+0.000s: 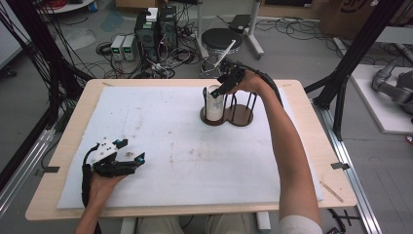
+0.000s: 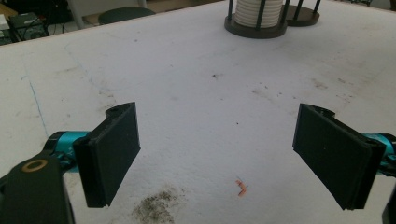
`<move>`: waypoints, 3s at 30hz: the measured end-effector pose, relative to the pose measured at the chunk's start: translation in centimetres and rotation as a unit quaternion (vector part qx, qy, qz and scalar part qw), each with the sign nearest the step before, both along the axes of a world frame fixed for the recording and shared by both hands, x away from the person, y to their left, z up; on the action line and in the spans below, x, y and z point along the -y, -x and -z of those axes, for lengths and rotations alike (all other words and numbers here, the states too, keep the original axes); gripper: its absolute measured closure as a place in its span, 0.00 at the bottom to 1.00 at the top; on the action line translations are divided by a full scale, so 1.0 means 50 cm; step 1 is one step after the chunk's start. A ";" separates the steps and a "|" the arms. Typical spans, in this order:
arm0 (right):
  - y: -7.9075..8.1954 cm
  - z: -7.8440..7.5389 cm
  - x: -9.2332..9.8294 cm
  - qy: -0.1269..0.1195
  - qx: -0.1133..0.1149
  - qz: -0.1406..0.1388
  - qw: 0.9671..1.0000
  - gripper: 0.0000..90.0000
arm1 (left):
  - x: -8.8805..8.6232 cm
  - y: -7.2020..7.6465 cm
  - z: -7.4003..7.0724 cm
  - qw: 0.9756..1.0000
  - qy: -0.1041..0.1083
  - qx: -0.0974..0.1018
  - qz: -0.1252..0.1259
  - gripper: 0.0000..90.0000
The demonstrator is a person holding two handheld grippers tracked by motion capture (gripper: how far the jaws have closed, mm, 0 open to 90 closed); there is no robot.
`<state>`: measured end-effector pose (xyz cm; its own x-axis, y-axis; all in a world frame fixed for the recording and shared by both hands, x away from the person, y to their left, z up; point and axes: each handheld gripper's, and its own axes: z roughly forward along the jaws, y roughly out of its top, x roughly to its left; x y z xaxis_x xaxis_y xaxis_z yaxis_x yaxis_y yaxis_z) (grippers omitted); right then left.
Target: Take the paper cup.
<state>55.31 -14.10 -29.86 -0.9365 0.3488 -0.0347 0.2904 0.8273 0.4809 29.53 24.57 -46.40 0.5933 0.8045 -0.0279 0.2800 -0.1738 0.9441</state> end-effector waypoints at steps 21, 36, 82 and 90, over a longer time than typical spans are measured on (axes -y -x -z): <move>-0.004 0.008 -0.012 0.024 -0.004 -0.004 1.000 0.40 | 0.001 -0.001 0.000 1.000 -0.001 0.000 0.001 0.16; -0.001 0.004 -0.011 0.022 -0.005 0.001 1.000 0.42 | 0.002 -0.001 0.000 1.000 -0.004 -0.001 0.001 0.16; 0.037 -0.185 0.022 -0.056 0.059 0.035 0.996 0.43 | 0.004 0.000 0.000 1.000 -0.008 0.002 0.003 0.16; 0.100 -0.184 0.050 -0.099 0.069 0.034 0.992 0.43 | 0.001 -0.003 0.000 1.000 -0.001 -0.004 0.003 0.16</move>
<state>50.28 -16.58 -20.66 -0.9018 0.4235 -0.0863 0.2615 0.6936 0.6712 29.67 24.52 -46.42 0.5971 0.8015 -0.0318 0.2872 -0.1766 0.9415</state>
